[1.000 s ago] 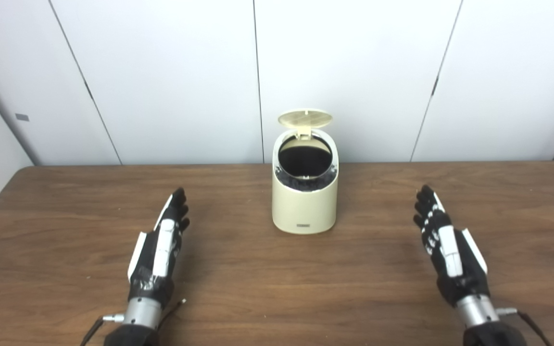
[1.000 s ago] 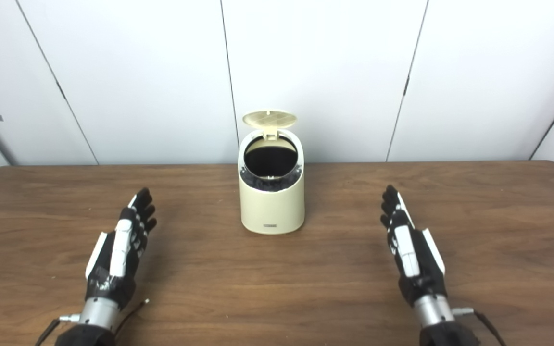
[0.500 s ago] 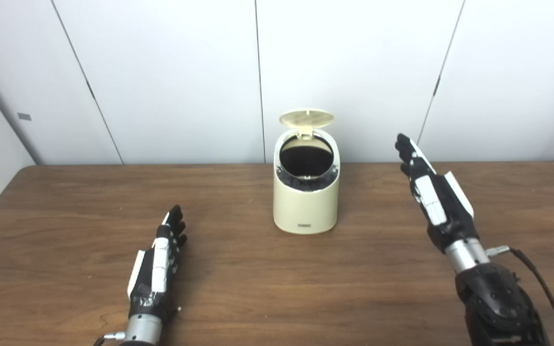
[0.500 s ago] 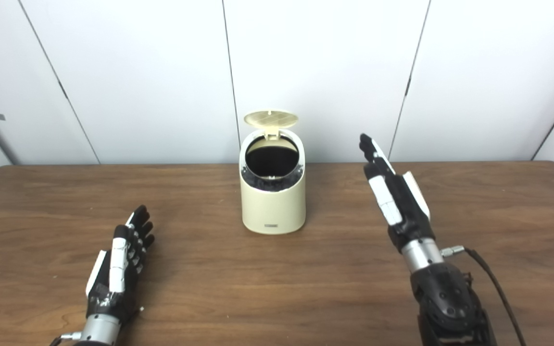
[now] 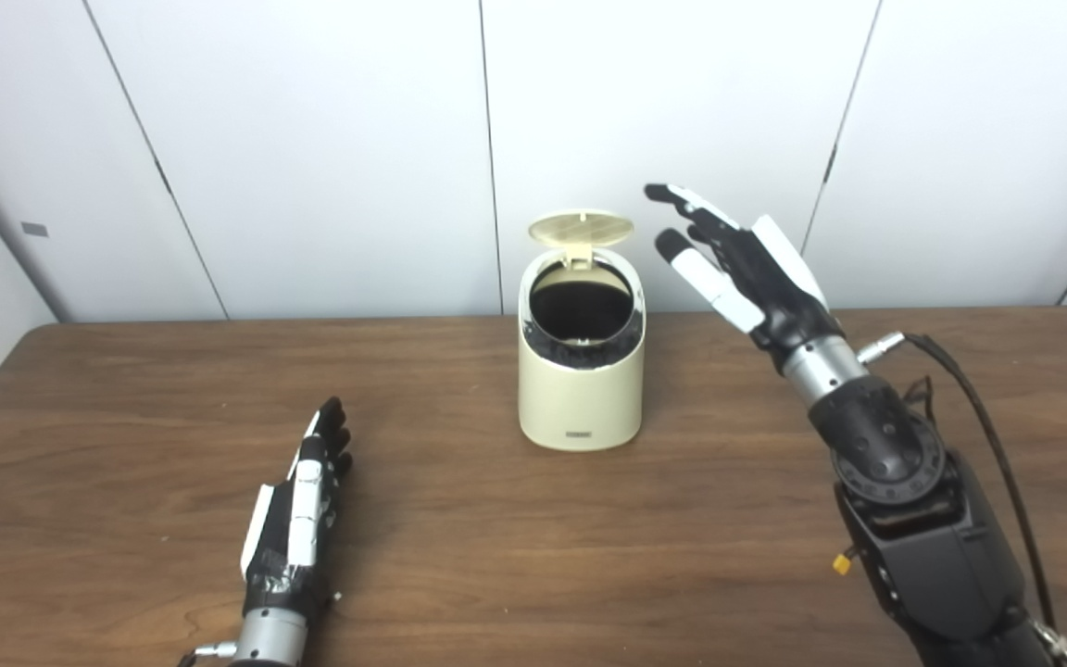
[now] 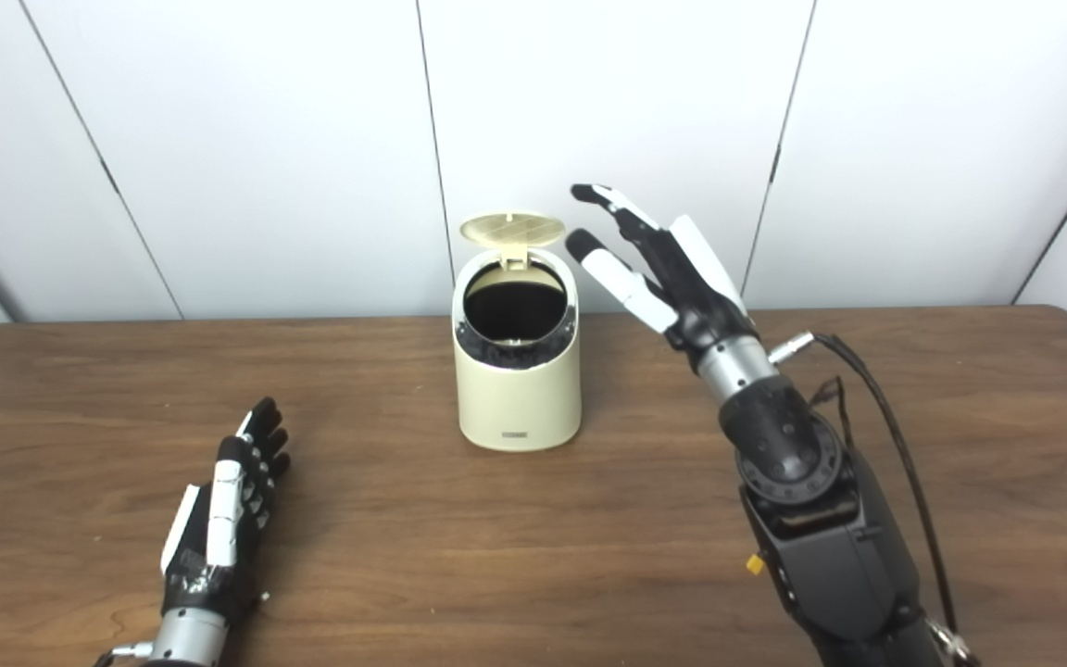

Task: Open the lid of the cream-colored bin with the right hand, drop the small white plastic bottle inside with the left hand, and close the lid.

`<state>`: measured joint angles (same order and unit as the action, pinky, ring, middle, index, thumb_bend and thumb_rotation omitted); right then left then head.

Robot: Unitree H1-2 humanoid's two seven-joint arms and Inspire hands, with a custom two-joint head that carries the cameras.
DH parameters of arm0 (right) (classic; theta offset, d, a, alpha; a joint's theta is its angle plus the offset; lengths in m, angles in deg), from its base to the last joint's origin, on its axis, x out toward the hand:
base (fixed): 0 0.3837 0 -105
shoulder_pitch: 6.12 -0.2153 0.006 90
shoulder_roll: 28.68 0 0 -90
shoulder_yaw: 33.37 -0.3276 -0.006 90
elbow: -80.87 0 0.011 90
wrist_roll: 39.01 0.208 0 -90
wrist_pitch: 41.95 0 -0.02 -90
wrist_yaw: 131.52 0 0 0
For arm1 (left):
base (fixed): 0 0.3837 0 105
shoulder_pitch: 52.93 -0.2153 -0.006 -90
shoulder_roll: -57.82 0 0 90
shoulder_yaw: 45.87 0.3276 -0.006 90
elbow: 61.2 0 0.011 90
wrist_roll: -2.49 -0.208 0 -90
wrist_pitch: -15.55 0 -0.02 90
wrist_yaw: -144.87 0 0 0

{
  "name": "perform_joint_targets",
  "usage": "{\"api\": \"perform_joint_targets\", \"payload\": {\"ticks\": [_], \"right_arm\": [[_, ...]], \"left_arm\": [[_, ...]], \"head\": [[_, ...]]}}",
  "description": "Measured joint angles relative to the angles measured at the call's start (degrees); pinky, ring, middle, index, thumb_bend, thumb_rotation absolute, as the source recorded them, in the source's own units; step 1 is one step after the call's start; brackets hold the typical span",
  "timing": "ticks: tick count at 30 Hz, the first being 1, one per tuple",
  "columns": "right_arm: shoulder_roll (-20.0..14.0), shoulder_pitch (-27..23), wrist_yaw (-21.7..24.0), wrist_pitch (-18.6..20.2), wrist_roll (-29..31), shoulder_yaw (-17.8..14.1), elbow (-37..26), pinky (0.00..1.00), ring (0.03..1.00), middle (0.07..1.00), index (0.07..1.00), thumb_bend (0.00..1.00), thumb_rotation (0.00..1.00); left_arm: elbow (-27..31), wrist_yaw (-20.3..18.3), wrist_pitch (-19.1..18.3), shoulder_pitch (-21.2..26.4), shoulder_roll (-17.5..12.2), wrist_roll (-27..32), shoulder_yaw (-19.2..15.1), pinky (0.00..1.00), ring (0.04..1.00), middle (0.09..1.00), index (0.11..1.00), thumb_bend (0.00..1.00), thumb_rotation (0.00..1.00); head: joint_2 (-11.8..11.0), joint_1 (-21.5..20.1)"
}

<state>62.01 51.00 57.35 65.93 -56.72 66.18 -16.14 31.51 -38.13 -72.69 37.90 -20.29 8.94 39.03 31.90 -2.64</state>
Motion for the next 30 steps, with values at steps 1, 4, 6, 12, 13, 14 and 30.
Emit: {"api": "perform_joint_targets", "payload": {"ticks": [1,4,6,12,13,14,30], "right_arm": [[0.0,-0.8,0.2,0.0,-0.7,0.4,0.7,0.98,0.992,0.965,0.859,0.61,1.00],[0.1,-3.1,0.5,-0.1,-2.7,1.8,2.6,0.97,0.989,0.961,0.836,0.62,1.00],[0.4,-4.2,0.5,-0.1,-3.8,2.3,3.9,0.98,0.996,0.965,0.826,0.63,1.00],[0.9,-5.1,0.7,0.0,-6.7,4.1,5.8,0.98,1.000,0.998,0.809,0.64,1.00],[0.9,-5.1,0.8,0.0,-7.2,4.3,5.9,0.97,1.000,1.000,0.807,0.64,1.00],[0.9,-5.2,0.8,0.0,-7.7,4.5,5.9,0.97,1.000,1.000,0.806,0.65,1.00],[-0.5,-4.7,3.1,-0.1,-10.2,5.1,3.2,1.00,1.000,1.000,0.625,0.65,1.00]], "left_arm": [[0.0,0.0,0.0,0.0,0.0,0.0,0.0,1.00,1.000,1.000,1.000,0.63,1.00],[0.0,0.0,0.0,0.0,0.0,0.0,0.1,1.00,1.000,1.000,1.000,0.63,1.00],[0.0,0.0,0.0,0.0,0.0,0.0,0.2,1.00,1.000,1.000,1.000,0.63,1.00],[0.0,0.1,0.0,0.0,0.0,-0.4,0.3,1.00,1.000,1.000,1.000,0.63,1.00],[0.0,0.1,-0.1,0.0,0.0,-0.6,0.4,1.00,1.000,1.000,1.000,0.63,1.00],[0.0,0.1,-0.1,0.0,0.0,-0.7,0.4,1.00,1.000,1.000,1.000,0.63,1.00],[0.1,0.4,-0.3,0.0,0.1,-1.0,0.5,1.00,1.000,1.000,1.000,0.62,1.00]], "head": [[0.0,0.0],[0.1,-0.2],[0.0,-0.1],[0.2,-0.1],[0.3,-0.1],[0.3,-0.1],[0.6,0.1]]}}
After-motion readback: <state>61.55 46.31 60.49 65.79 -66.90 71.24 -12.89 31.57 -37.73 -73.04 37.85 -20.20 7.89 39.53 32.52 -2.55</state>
